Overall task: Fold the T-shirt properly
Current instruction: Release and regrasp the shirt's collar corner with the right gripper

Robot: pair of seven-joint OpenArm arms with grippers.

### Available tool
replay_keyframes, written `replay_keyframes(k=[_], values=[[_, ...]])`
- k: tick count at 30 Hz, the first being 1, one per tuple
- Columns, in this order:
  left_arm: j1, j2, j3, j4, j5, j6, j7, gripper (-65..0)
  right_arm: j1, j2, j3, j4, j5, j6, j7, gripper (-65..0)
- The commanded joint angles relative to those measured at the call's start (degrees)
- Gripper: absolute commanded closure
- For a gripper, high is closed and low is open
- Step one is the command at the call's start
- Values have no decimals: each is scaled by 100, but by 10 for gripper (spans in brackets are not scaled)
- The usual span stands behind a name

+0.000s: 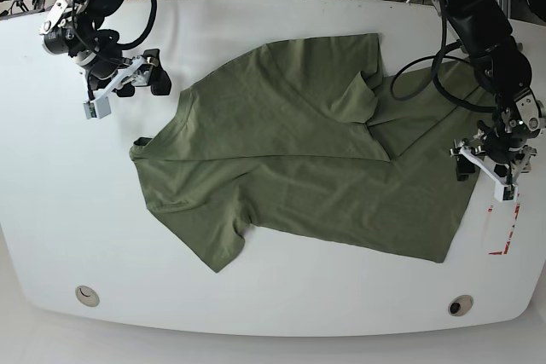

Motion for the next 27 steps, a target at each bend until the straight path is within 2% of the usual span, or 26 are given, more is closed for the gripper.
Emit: replay_keyframes(k=[1, 8, 13, 19, 24, 27], values=[[-151, -111, -61, 314, -46, -63, -132, -472, -52, -142, 9, 198, 131, 32, 110, -517], [130, -199, -70, 815, -29, -81, -123, -472, -105, -424, -52, 145, 104, 32, 119, -517], [157, -234, -141, 833, -38, -81, -123, -472, -166, -520, -422, -13, 78, 32, 119, -517], [157, -304, -527, 833, -38, -90, 35, -472, -518, -705, -844, 39, 51, 32, 119, -517], [157, -471, -703, 833, -38, -441, 97, -471, -729, -881, -1020, 127, 16, 32, 154, -517], [289, -471, -809, 824, -38, -476, 97, -471, -729, -907, -1037, 101, 16, -201, 154, -517]])
